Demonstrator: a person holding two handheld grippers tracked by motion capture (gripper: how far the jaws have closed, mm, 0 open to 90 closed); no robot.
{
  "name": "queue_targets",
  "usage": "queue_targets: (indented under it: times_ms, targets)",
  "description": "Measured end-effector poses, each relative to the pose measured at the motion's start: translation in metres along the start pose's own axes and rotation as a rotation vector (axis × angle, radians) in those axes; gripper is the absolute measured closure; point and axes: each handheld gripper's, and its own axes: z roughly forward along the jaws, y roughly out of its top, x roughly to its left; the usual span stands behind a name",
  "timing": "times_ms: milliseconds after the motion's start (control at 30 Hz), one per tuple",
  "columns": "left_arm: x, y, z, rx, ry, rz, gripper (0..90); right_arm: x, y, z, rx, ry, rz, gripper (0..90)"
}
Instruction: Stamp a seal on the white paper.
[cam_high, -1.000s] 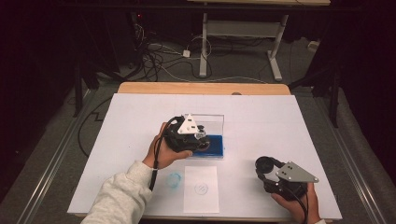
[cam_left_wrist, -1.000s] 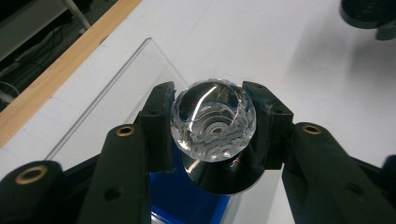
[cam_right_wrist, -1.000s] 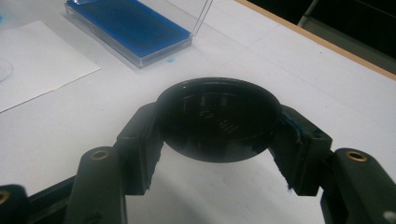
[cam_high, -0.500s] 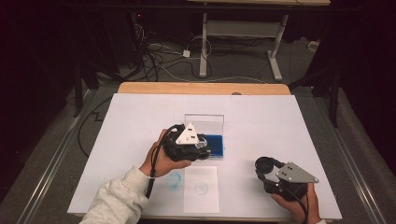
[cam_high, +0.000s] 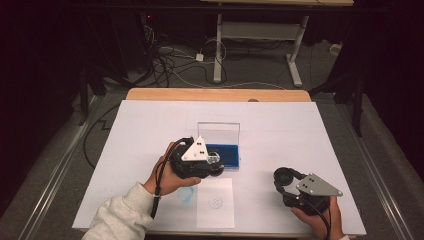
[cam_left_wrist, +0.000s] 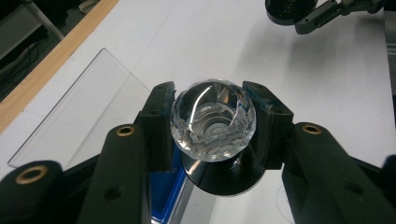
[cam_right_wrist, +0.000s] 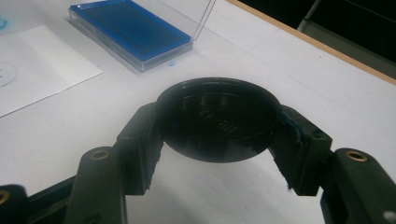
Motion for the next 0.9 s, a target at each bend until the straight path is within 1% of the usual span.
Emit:
queue_targets:
  times_ms: [67, 133, 200, 267, 500, 900]
  targets:
    - [-0.001, -0.001, -0.003, -0.008, -0.003, -0.002, 55.3, 0.000, 0.000, 0.000, 0.000, 0.001, 0.000, 38.3]
    - [-0.003, -0.001, -0.005, -0.003, -0.008, 0.008, 55.3, 0.000, 0.000, 0.000, 0.000, 0.000, -0.001, 38.3]
    - [-0.005, -0.001, -0.006, -0.002, -0.010, 0.012, 55.3, 0.000, 0.000, 0.000, 0.002, 0.000, 0.000, 38.4]
    - [-0.007, -0.001, -0.007, -0.004, -0.004, 0.018, 55.3, 0.000, 0.000, 0.001, 0.003, -0.001, 0.001, 38.4]
    - [-0.013, -0.001, -0.009, -0.009, -0.020, 0.031, 55.3, 0.001, 0.000, 0.001, 0.007, 0.004, -0.003, 38.4]
    - [-0.024, -0.007, -0.007, 0.011, -0.049, 0.050, 55.3, 0.001, 0.000, 0.001, 0.007, 0.006, -0.009, 38.4]
